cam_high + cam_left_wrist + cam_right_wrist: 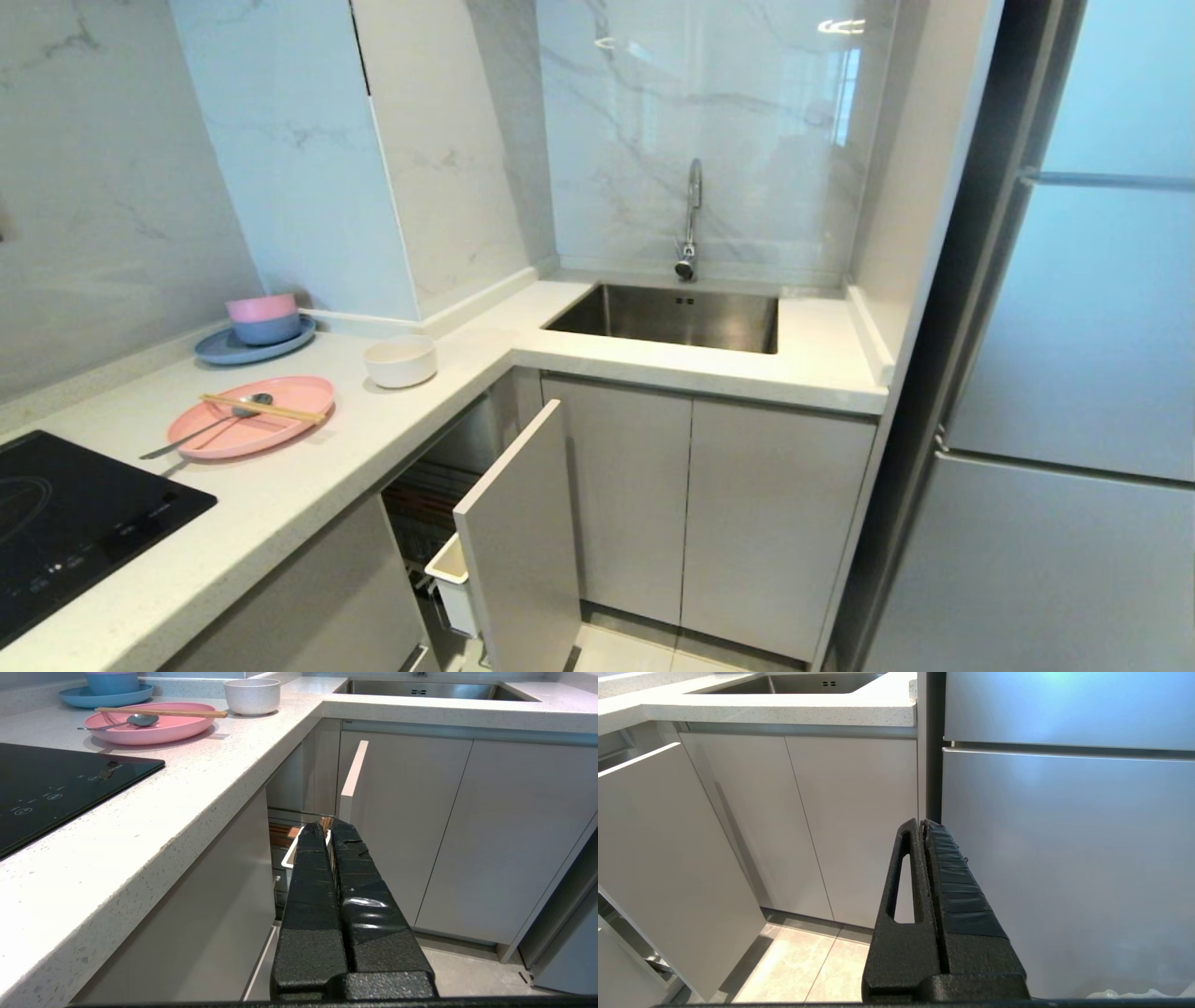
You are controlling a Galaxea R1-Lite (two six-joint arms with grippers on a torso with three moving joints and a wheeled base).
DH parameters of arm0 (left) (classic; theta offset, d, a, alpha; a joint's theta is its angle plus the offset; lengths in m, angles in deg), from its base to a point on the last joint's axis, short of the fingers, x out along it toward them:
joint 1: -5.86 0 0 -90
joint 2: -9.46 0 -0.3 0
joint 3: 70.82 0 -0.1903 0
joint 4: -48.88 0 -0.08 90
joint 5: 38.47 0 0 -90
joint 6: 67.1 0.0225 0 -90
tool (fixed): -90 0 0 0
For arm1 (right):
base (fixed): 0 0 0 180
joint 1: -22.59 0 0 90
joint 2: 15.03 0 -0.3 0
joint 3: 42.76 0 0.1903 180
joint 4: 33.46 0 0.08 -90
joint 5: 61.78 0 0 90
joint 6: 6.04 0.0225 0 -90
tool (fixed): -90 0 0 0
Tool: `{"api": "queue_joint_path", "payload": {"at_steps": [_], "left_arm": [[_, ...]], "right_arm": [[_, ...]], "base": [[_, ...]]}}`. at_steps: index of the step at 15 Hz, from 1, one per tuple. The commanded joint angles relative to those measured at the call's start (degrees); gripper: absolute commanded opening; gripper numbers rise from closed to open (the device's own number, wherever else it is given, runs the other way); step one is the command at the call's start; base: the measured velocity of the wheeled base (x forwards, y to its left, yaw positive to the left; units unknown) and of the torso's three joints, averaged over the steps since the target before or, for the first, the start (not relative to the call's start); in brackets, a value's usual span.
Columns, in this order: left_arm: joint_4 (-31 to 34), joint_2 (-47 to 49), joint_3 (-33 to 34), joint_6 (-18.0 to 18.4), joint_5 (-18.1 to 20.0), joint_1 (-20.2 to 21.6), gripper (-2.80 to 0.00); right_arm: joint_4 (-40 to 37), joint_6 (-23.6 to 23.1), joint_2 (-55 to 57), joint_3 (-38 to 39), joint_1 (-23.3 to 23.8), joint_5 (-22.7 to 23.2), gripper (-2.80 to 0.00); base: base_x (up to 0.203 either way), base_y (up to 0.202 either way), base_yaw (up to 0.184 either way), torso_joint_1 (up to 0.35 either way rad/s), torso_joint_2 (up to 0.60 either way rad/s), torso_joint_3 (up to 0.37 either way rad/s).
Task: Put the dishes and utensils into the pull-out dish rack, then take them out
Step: Open the cupboard
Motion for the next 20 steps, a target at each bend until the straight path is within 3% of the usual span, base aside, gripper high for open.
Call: {"api": "queue_joint_path", "payload": {"at_steps": [1,14,17,20], "left_arm": [[0.0,-0.1,0.0,0.0,0.0,0.0,-2.8],[-0.2,-0.1,0.0,-0.4,-0.1,0.0,-2.8],[2.6,0.5,-9.8,-0.3,0.1,-0.1,-2.8],[10.2,9.2,-28.4,-0.3,-0.1,-0.4,-2.8]], "right_arm": [[0.0,0.0,0.0,0.1,0.0,0.0,-2.8],[0.0,0.0,0.0,0.1,0.0,0.0,-2.8],[0.0,0.0,0.0,0.1,0.0,0.0,-2.8],[0.0,0.0,0.0,0.1,0.0,0.0,-2.8]], "base": [[0.0,0.0,0.0,0.0,0.0,0.0],[0.0,0.0,0.0,0.0,0.0,0.0],[0.0,0.0,0.0,0.0,0.0,0.0],[0.0,0.0,0.0,0.0,0.0,0.0]]}}
